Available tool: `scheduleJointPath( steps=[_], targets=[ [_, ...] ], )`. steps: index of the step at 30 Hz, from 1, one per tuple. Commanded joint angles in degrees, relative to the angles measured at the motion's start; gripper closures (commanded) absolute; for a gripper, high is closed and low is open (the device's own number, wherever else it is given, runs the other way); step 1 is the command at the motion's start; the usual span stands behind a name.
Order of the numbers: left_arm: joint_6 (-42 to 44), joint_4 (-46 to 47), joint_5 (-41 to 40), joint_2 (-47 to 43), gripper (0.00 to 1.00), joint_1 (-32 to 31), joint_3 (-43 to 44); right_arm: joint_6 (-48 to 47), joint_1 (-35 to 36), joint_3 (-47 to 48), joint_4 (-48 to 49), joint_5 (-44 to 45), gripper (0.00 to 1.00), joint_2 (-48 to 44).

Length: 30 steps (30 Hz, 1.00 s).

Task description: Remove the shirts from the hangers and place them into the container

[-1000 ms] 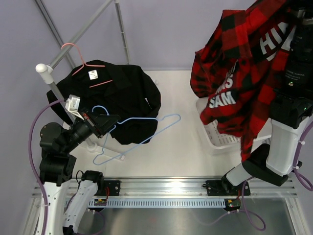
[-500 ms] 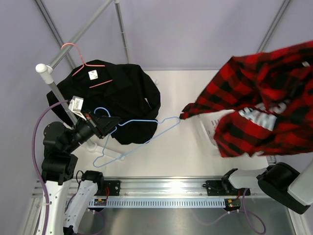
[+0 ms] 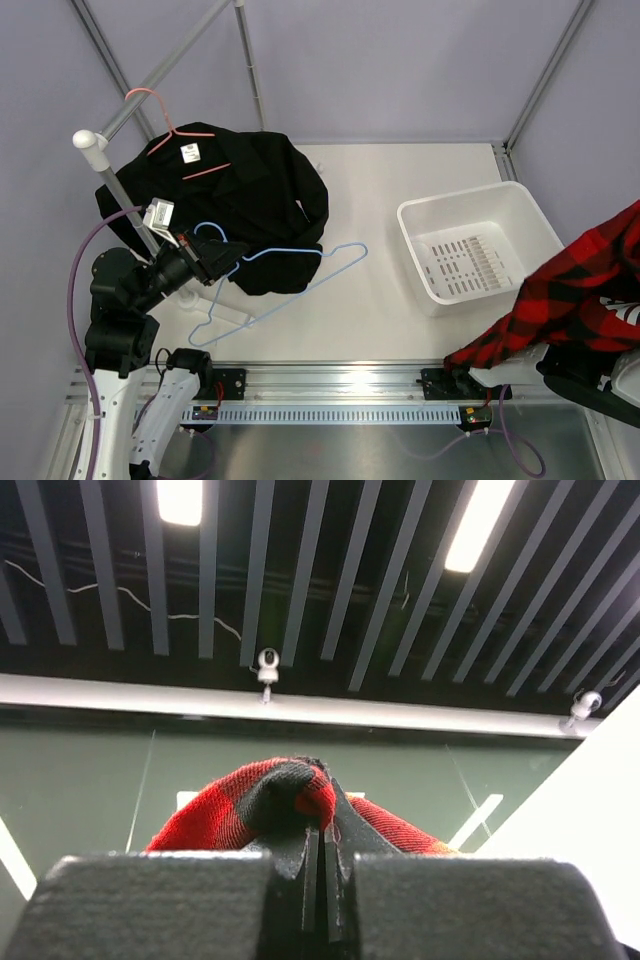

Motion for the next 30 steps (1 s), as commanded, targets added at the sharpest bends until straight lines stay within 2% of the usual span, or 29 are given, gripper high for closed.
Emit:
scheduleJointPath(
  steps=[1, 6, 9, 10, 12, 13, 14, 15, 18, 21, 22, 25, 26, 27, 28, 29, 30],
  targets=[
    [0.24, 2.76, 0.46, -0.44, 1.00, 0.06, -0.22, -9.76, 1.50, 0.04, -2.43, -3.62, 1.00, 4.04],
    [0.59, 3.29, 0.19, -1.15, 1.00, 0.06, -2.51, -10.29, 1.50, -2.59, -1.64, -3.02, 1.00, 4.83],
    [0.85, 3.47, 0.19, -1.06, 1.00, 0.06, -3.65, -10.02, 1.50, -5.49, -1.38, 0.05, 1.00, 4.92],
    [1.03, 3.21, 0.02, -1.24, 1.00, -0.03, -3.74, -9.76, 1.59, -6.46, -0.85, 4.41, 1.00, 5.10],
    [1.20, 3.29, -0.16, -2.03, 1.00, 0.06, -4.09, -8.28, 0.72, -11.80, 1.78, 9.52, 1.00, 5.10],
    [1.12, 3.12, -0.25, -2.29, 1.00, 0.06, -4.27, -2.96, -1.21, -14.96, 2.57, 13.12, 1.00, 4.58],
    [0.94, 3.03, -0.42, -3.16, 1.00, -0.03, -4.36, -0.64, -5.84, -25.00, 4.23, 14.02, 1.00, 3.61],
    [0.85, 3.12, -0.42, -3.69, 1.00, -0.03, -4.88, 0.86, -7.19, -29.45, 7.21, 15.60, 1.00, 2.39],
    [-0.11, 3.38, -0.51, -5.63, 1.00, 0.06, -6.03, 14.35, -11.06, -41.93, 7.41, 22.10, 1.00, 2.11],
    [-0.20, 2.77, 0.19, -7.12, 1.00, -0.03, -6.03, 24.67, -16.32, -40.66, -1.69, 22.73, 1.00, 3.16],
    [0.41, 1.46, 0.02, -7.56, 1.00, 0.06, -5.68, 28.00, -17.65, -40.92, -2.07, 22.65, 1.00, 3.69],
    [1.20, -0.04, 0.01, -8.27, 1.00, 0.06, -5.50, 32.15, -24.04, -34.00, -9.19, 22.73, 1.00, 8.42],
    [1.20, -0.13, 0.28, -8.27, 1.00, 0.06, -5.68, 33.90, -26.43, -27.97, -10.94, 22.30, 1.00, 12.09],
    [1.12, -0.13, 0.54, -8.18, 1.00, 0.06, -5.77, 36.18, -29.32, -22.86, -19.05, 21.51, 1.00, 14.39],
    [1.03, -0.13, 0.80, -7.92, 1.00, 0.06, -5.77, 40.64, -35.09, -18.03, -22.26, 20.37, 1.00, 16.94],
    [0.94, -0.05, 0.98, -7.92, 1.00, 0.06, -5.94, 42.60, -37.76, -9.19, -25.34, 19.84, 1.00, 21.23],
    [0.94, 0.04, 1.16, -8.09, 1.00, 0.06, -5.94, 44.10, -39.96, -6.58, -28.15, 19.49, 1.00, 22.05]
  ],
)
